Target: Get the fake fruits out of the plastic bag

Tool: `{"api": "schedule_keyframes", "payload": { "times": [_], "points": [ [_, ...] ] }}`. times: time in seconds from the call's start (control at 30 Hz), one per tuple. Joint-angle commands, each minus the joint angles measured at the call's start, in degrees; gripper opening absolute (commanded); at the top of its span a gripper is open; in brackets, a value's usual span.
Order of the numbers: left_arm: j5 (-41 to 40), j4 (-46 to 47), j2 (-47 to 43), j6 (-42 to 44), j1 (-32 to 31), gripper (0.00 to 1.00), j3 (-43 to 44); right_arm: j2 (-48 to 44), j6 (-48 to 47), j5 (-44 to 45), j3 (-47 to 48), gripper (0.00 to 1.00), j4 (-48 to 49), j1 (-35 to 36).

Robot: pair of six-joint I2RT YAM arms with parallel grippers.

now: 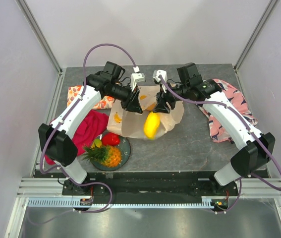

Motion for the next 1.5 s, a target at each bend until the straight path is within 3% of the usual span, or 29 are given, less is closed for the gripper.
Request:
{"api": "schedule_keyframes", "payload": {
  "times": [0.0, 0.23, 0.27, 0.3, 0.37, 0.5, 0.6, 0.63, 0.67, 0.87, 1.07, 1.23, 1.4, 1.47],
  "points": [
    [2.1, 0.9, 0.7, 1.0, 0.1, 0.03, 0.8, -1.9, 1.6, -3.4, -0.8, 0.37, 2.2, 0.5],
    [1.8, 0.4, 0.1, 1.4, 0.1, 0.02, 0.1, -1.1, 1.3, 1.9, -2.2, 0.39, 2.4, 0.5],
    [1.8, 0.4, 0.1, 1.3, 0.0, 0.02, -0.1, -1.1, 1.4, 3.9, -2.7, 0.42, 2.4, 0.3],
    [2.0, 0.5, -0.1, 0.7, 0.1, 0.04, -0.1, -1.7, 1.4, 8.1, -3.7, 0.55, 2.6, 0.1],
    [1.9, 0.7, -0.6, 0.2, 0.0, 0.06, 0.0, -2.7, 2.4, 10.1, -3.9, 0.66, 3.1, -1.4],
    [0.6, 0.9, -1.0, -1.4, 0.6, 0.12, 1.9, -8.4, -2.4, 5.4, -1.1, 0.74, -1.4, -2.2],
    [-0.1, 1.1, -0.9, -4.2, 1.8, 0.38, 7.3, -8.4, -9.5, 2.9, -0.6, 0.74, -12.0, 0.3],
    [-0.8, 1.4, -1.0, -5.3, 2.2, 0.54, 8.7, -8.3, -9.7, 2.6, -1.6, 0.74, -13.0, 0.3],
    [-1.5, 2.6, -1.7, -7.8, 3.3, 0.60, 9.6, -8.4, -8.3, 2.1, -3.9, 0.76, -13.2, 0.3],
    [-6.1, 5.2, -6.3, -13.0, 11.2, 0.85, 11.2, -6.3, 1.5, -1.5, -5.5, 0.79, -6.9, 1.9],
    [-8.1, 5.0, -7.2, -13.9, 20.3, 0.86, 10.9, -1.7, 2.1, -1.1, -1.1, 0.80, -6.7, 5.8],
    [-10.1, 2.6, -10.0, -13.5, 21.5, 0.86, 10.3, -0.8, 1.3, -2.6, 2.3, 0.74, -8.2, 9.8],
    [-12.0, 2.4, -16.0, -12.5, 21.8, 0.84, 1.4, -0.7, 1.5, -1.0, -2.2, 0.72, -8.0, 15.9],
    [-12.4, 4.1, -18.5, -14.3, 22.6, 0.84, -2.4, -0.3, 0.9, 3.2, -3.4, 0.73, -7.7, 22.9]
  ]
}}
